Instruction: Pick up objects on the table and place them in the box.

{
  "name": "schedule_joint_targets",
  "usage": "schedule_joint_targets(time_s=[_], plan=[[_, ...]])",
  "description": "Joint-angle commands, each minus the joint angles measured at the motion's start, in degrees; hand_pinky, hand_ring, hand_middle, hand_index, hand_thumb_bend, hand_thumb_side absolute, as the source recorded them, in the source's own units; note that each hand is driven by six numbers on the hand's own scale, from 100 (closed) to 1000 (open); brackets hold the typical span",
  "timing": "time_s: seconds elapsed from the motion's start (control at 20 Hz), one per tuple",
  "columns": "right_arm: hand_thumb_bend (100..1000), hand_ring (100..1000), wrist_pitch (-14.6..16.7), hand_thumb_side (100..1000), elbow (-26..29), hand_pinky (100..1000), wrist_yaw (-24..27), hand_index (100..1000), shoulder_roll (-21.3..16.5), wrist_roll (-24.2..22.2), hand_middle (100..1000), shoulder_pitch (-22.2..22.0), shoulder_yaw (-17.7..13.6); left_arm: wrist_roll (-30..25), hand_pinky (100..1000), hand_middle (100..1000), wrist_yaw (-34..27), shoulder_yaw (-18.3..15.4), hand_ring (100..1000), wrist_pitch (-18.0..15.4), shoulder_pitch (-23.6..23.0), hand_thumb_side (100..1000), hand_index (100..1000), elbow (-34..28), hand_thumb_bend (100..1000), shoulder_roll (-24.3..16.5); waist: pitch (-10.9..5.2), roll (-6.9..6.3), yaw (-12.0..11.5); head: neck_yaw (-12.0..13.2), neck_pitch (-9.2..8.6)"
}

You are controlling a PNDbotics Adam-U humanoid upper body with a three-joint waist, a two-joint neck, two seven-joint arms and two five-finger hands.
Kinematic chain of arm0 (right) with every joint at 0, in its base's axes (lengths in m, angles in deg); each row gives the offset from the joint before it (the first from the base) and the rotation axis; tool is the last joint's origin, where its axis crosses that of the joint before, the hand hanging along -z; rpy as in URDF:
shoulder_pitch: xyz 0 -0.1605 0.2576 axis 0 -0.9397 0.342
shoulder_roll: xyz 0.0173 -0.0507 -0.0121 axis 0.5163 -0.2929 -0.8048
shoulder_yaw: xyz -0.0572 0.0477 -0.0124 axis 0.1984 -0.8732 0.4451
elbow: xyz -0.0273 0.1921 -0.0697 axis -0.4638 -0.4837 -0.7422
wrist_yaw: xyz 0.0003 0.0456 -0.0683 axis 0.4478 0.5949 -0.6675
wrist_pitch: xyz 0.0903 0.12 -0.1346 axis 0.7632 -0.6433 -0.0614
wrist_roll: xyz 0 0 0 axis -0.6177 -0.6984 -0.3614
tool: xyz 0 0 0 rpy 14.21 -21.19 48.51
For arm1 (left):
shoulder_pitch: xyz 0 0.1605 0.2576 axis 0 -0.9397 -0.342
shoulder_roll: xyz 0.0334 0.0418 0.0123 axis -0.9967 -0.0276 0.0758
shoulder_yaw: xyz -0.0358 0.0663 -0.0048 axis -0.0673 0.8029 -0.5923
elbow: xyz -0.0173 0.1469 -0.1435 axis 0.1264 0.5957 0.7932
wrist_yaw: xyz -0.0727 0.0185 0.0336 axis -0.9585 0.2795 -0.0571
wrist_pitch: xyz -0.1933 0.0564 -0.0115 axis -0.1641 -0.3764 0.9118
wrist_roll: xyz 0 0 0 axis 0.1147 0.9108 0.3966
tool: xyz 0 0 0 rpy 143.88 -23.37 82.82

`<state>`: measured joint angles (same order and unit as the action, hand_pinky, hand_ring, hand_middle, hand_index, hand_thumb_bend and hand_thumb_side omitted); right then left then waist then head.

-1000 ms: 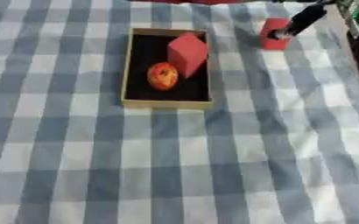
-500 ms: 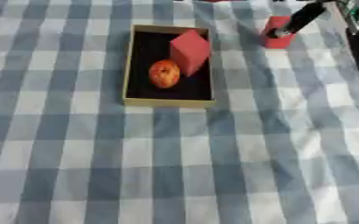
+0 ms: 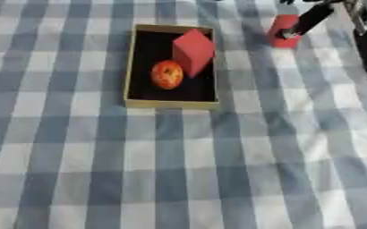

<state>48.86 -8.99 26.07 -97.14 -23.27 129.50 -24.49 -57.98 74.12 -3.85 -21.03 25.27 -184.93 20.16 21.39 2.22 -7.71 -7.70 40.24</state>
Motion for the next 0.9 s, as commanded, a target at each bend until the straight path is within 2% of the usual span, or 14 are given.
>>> schedule_joint_targets(time_s=[0.05,0.45,0.9], plan=[[390,990,-0.34,589,0.15,898,-1.06,1000,-1.42,0.49,911,1.39,-0.63,-0.17,728,678,-0.05,-0.20,798,0.02,0.10,521,636,-0.84,100,-1.11,-1.12,-0.20,-0.21,-0.18,-0.57],[407,991,0.54,589,-2.00,883,-3.42,1000,-1.42,0.51,911,1.19,-0.71,-0.27,729,679,0.23,-0.30,799,0.18,-0.66,515,634,-0.84,100,-0.57,-0.69,-0.43,-0.56,0.03,-1.22],[394,989,0.11,569,-3.44,877,-3.17,1000,-1.71,-0.72,912,0.85,-1.26,-0.59,730,680,0.47,-0.31,800,0.11,-0.77,516,634,-0.84,100,-0.48,-0.74,-0.57,-0.34,0.01,-1.27]])
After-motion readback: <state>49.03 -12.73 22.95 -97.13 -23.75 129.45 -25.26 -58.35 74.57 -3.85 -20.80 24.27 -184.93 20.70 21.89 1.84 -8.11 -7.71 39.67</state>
